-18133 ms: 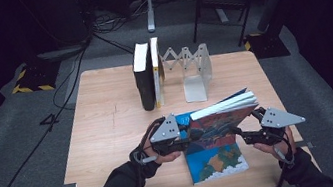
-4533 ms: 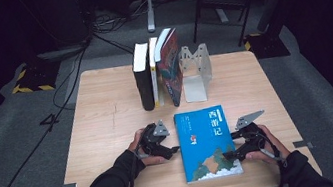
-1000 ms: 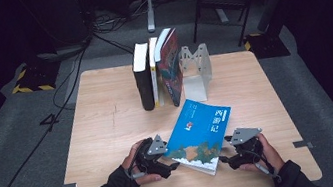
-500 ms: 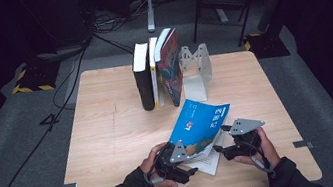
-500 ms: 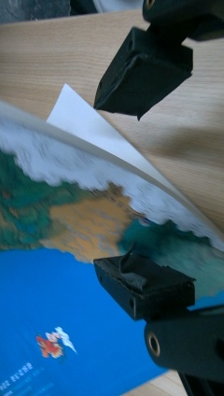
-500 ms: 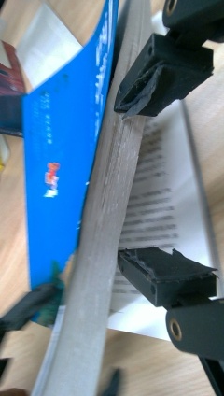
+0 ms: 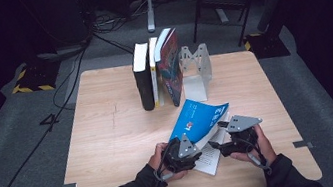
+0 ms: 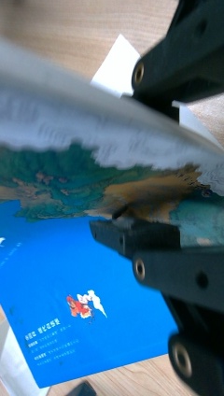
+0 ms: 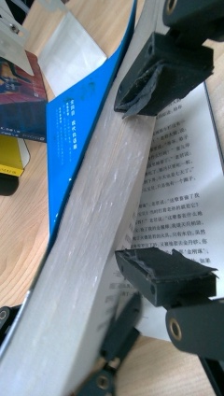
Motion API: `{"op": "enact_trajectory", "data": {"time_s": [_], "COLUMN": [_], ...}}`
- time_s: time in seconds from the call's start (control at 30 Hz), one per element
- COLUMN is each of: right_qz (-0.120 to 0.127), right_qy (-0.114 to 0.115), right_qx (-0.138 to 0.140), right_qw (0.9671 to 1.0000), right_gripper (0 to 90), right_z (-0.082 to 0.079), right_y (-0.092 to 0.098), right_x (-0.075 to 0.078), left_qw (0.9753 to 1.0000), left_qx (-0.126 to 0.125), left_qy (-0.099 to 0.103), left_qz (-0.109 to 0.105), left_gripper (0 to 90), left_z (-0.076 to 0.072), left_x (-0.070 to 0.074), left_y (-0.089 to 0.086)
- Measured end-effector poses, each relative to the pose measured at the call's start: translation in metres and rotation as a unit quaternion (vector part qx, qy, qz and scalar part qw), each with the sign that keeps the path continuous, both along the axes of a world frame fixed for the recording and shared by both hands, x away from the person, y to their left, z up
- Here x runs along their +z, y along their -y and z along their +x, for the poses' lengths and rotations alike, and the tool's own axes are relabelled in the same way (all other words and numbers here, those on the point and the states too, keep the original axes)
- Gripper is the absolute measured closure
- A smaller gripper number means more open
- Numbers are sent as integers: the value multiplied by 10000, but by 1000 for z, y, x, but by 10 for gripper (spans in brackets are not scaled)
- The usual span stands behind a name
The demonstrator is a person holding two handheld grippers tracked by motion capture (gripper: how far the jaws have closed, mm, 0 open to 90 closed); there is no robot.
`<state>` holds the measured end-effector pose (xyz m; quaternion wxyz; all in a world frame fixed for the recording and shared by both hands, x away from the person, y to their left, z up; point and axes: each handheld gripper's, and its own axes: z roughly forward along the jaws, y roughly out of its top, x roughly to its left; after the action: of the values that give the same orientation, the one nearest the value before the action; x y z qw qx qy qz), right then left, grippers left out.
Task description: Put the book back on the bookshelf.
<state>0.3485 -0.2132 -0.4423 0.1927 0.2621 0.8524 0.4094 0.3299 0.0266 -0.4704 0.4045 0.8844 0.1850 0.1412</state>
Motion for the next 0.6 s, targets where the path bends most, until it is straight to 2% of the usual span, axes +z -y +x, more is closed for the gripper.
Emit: {"op": "enact_trajectory", "data": {"time_s": [0.1, 0.2, 0.27, 0.33, 0.4, 0.57, 0.6], "right_qz": [110, 182, 125, 271, 248, 95, 45], "right_qy": [-29, -52, 64, 150, 214, 182, 162], "right_qx": [-16, 92, 119, 211, 276, 440, 477], "right_qw": [9999, 9998, 9998, 9993, 9991, 9988, 9987], "right_gripper": [260, 291, 290, 301, 291, 267, 261], "right_z": [0, -2, -4, -7, -7, -2, 0], "right_y": [5, 11, 13, 14, 13, 4, 3], "right_x": [0, -1, 0, 3, 5, 0, -1], "left_qw": [9999, 9999, 9997, 9992, 9986, 9979, 9979], "left_qx": [-40, -104, -246, -403, -510, -587, -587], "left_qy": [141, 65, 14, -13, -82, -222, -222], "left_qz": [14, -29, -14, -36, -81, -144, -144], "left_gripper": [673, 710, 715, 714, 713, 700, 695], "left_z": [-1, 4, 5, 7, 8, 11, 11], "left_x": [3, 6, 8, 8, 8, 9, 9], "left_y": [-4, -14, -23, -34, -44, -66, -66]}}
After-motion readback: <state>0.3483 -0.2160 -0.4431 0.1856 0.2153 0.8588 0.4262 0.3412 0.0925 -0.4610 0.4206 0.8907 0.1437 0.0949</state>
